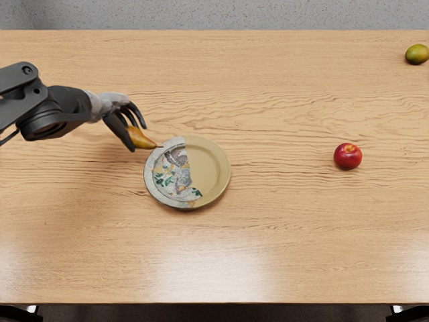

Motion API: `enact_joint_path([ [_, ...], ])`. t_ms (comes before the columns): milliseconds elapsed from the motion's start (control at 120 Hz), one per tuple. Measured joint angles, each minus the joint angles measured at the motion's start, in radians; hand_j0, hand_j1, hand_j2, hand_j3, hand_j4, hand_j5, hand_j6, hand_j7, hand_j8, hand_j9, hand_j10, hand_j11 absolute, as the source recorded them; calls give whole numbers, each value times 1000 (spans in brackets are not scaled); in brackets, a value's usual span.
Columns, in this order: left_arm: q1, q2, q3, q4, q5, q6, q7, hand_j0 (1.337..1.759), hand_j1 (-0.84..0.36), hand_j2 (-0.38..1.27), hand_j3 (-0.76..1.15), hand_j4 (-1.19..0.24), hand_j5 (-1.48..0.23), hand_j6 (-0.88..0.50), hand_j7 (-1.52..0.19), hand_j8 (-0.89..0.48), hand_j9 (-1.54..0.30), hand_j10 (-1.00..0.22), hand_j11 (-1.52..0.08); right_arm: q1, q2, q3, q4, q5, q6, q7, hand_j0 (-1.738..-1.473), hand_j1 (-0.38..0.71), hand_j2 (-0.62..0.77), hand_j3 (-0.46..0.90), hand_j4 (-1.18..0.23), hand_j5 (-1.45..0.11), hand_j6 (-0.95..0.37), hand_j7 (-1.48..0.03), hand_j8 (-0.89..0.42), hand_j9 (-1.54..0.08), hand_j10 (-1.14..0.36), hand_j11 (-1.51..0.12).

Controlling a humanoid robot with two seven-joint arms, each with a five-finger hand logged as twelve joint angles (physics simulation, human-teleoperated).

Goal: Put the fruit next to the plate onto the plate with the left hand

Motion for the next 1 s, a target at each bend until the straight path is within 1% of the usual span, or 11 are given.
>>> enact_joint_path([
  [117,2,-5,-31,0,-7,-56,0,1657,-308,406,0,-661,-861,-566,-860,-551,-870,-655,-873,0,0,0,0,0,0,0,-1658,-331,-3,0,-15,-20,-15,-20,-15,-20,-15,-20],
  [292,1,-24,-42,-3,-9,-103,0,1657,-304,377,0,-660,-857,-558,-858,-547,-867,-654,-869,0,0,0,0,0,0,0,-1658,-331,-3,0,-15,-20,-15,-20,-15,-20,-15,-20],
  [383,2,-40,-41,-5,-10,-117,0,1657,-308,360,0,-660,-856,-570,-858,-542,-866,-653,-869,0,0,0,0,0,0,0,-1658,-331,-3,0,-15,-20,-15,-20,-15,-20,-15,-20],
  [433,2,-50,-39,-6,-10,-127,0,1657,-314,401,0,-659,-855,-565,-856,-544,-865,-652,-868,0,0,0,0,0,0,0,-1658,-331,-3,0,-15,-20,-15,-20,-15,-20,-15,-20],
  [558,5,-64,-36,-6,-10,-143,0,1657,-323,409,0,-656,-857,-563,-853,-546,-864,-651,-867,0,0,0,0,0,0,0,-1658,-331,-3,0,-15,-20,-15,-20,-15,-20,-15,-20],
  [583,4,-70,-36,-6,-7,-145,0,1657,-322,391,0,-659,-852,-568,-850,-555,-863,-652,-865,0,0,0,0,0,0,0,-1658,-331,-3,0,-15,-20,-15,-20,-15,-20,-15,-20],
  [658,3,-78,-33,-7,-9,-147,0,1657,-334,436,0,-654,-852,-565,-847,-551,-860,-649,-863,0,0,0,1,0,0,0,-1658,-331,-3,0,-15,-20,-15,-20,-15,-20,-15,-20],
  [725,3,-79,-32,-7,-8,-148,0,1658,-320,387,0,-635,-826,-564,-822,-542,-834,-630,-836,0,0,0,0,0,0,0,-1658,-331,-3,0,-15,-20,-15,-20,-15,-20,-15,-20],
  [783,2,-80,-32,-7,-7,-149,0,1658,-262,312,0,-569,-740,-516,-737,-499,-746,-565,-747,0,0,0,0,0,0,0,-1658,-331,-3,0,-15,-20,-15,-20,-15,-20,-15,-20],
  [908,3,-80,-37,-8,-7,-149,0,1658,-16,175,0,-337,-439,-309,-437,-300,-442,-335,-443,0,0,0,0,0,0,0,-1658,-331,-3,0,-15,-20,-15,-20,-15,-20,-15,-20],
  [1000,1,-82,-42,-9,-9,-150,0,1658,110,114,0,-222,-288,-204,-286,-198,-289,-220,-290,0,0,0,0,0,0,0,-1658,-331,-3,0,-15,-20,-15,-20,-15,-20,-15,-20],
])
